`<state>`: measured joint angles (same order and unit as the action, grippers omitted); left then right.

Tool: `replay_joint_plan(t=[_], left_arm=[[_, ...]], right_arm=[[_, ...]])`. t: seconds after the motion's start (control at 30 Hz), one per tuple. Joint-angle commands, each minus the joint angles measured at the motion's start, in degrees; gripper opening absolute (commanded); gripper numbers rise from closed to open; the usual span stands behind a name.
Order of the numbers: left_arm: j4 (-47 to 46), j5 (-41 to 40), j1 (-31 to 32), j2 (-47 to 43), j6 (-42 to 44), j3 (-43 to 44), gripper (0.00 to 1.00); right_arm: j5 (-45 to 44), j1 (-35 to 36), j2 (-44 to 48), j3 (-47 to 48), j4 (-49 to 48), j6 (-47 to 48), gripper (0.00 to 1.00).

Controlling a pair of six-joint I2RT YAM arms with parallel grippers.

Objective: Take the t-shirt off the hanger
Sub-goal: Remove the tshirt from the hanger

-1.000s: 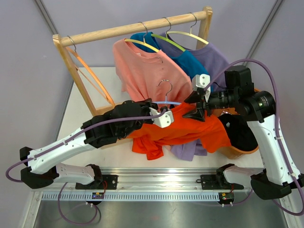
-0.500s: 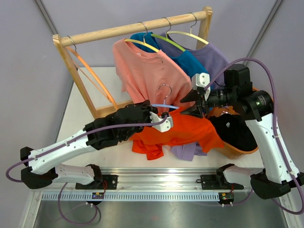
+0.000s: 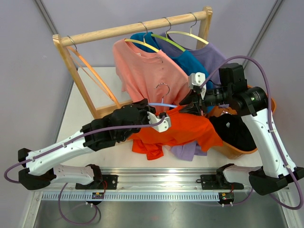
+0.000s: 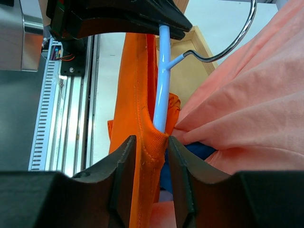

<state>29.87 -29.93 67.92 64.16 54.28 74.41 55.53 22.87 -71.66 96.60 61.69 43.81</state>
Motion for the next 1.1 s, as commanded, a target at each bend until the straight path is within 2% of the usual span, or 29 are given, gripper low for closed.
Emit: replay_joint_plan(t=[0.0, 0.17, 0.4, 0.63, 0.87, 1.07], left_arm=[[-5.8, -2.1, 0.4, -2.0, 0.8, 0.4, 0.00], [-5.6, -2.1, 0.5, -1.8, 1.0, 0.4, 0.00], [-4.9, -1.5, 0.7, -1.6, 2.1, 0.6, 0.00], [-1.8, -1.6, 0.8, -1.8, 4.2, -0.5, 0.00], [0.3, -2.6, 0.8, -3.7, 4.8, -1.6, 0.00], [1.3, -1.9, 1.2, -3.4, 4.7, -0.4, 0.00]], right_arm=[[0.5, 0.1, -0.2, 0.4, 1.0, 1.4, 0.39], [1.4, 0.1, -0.2, 0.6, 0.5, 0.9, 0.19], [1.9, 0.1, 0.4, 0.0, -3.1, -3.1, 0.01], [-2.8, 0.1, 4.8, -2.7, -14.4, -11.9, 0.00], [-5.6, 0.1, 7.5, -3.6, -16.3, -13.2, 0.00], [-0.9, 0.1, 6.5, -3.5, -13.0, -12.7, 0.00]])
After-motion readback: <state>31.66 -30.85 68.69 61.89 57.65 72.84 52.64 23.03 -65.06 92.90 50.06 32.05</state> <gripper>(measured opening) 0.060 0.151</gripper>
